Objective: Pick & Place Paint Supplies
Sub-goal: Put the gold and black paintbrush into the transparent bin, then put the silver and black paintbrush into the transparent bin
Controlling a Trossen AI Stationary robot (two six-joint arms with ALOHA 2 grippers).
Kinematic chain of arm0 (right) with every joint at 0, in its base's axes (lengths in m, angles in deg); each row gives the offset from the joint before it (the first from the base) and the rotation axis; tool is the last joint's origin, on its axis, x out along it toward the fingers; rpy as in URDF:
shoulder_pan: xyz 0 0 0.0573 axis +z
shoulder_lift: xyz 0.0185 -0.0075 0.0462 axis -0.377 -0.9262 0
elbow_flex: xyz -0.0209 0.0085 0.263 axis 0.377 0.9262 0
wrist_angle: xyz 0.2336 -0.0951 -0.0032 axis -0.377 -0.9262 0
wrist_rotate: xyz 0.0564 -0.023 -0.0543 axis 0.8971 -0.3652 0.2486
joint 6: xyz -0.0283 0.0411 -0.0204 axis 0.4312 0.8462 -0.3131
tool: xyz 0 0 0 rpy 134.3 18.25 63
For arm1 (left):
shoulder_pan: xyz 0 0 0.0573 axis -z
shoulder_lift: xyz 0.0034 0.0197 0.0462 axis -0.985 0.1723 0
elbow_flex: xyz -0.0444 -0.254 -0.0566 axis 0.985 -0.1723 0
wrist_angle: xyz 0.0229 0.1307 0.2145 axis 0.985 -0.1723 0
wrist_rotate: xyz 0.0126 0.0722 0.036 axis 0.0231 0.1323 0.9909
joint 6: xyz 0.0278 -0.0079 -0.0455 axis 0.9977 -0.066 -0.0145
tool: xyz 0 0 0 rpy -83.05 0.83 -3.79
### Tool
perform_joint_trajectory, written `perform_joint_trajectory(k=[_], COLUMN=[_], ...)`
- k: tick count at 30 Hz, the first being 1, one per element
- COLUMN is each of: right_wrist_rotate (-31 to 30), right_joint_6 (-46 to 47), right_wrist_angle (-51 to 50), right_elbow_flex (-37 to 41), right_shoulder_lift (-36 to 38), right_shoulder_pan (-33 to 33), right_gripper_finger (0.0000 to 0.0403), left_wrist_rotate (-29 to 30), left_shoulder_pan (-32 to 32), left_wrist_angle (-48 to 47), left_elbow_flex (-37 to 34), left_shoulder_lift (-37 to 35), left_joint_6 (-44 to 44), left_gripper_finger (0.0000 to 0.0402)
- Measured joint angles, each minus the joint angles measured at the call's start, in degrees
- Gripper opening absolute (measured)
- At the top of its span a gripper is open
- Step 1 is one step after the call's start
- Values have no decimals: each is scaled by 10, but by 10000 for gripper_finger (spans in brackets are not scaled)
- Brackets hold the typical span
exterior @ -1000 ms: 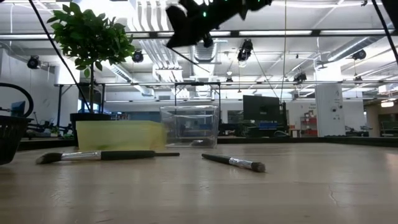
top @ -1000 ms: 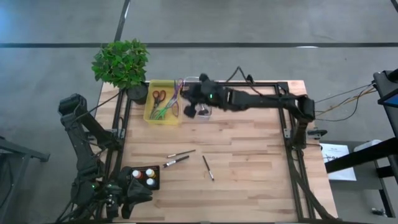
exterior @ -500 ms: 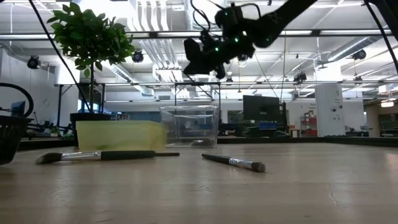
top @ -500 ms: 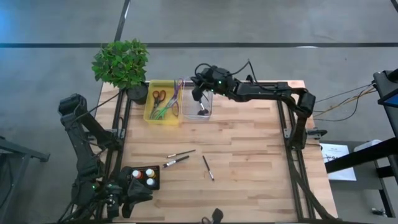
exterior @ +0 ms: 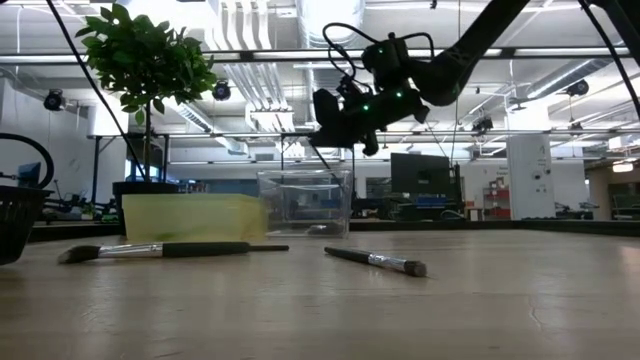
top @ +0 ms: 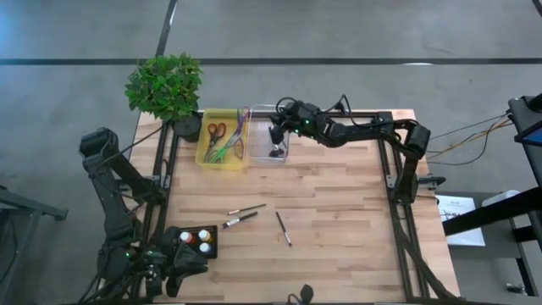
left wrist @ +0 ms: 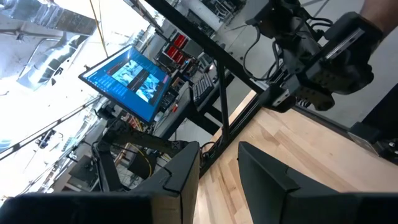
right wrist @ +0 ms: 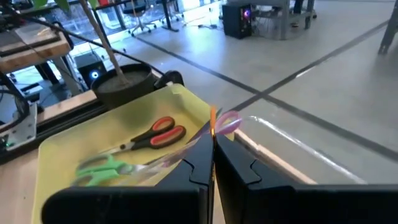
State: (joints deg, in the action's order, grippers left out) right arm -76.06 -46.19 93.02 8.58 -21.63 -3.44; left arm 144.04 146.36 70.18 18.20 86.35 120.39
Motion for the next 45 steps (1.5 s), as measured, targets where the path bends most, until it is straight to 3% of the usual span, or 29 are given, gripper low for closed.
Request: perform_joint_trajectory(k=[12, 22, 27, 31, 34, 39, 45], right_wrist_rotate=[20, 24, 32, 32, -5, -139, -301], right_joint_6=[10, 15, 13, 17, 45, 141, 300], right_wrist_angle=[-17, -38, -139, -197, -197, -199, -196], right_elbow_flex=[6, 6, 7, 41, 86, 160, 195], right_shoulder_lift=[0, 3, 41, 91, 141, 196, 189], right_shoulder_pan=[1, 3, 33, 102, 181, 349, 532], right_gripper_finger=[19, 158, 190, 191, 191, 192, 192], left_wrist_rotate=[0, 0, 0, 1, 2, 2, 2], left_shoulder_pan=[0, 0, 0, 0, 0, 0, 0], left_wrist_angle=[0, -3, -3, -5, -7, -7, -4], left_elbow_flex=[0, 0, 0, 0, 0, 0, 0], left_shoulder_lift=[0, 0, 0, 0, 0, 0, 0], left_joint_6=[-1, -6, -7, -7, -7, -7, -5], left_gripper_finger=[116, 116, 116, 116, 116, 116, 116])
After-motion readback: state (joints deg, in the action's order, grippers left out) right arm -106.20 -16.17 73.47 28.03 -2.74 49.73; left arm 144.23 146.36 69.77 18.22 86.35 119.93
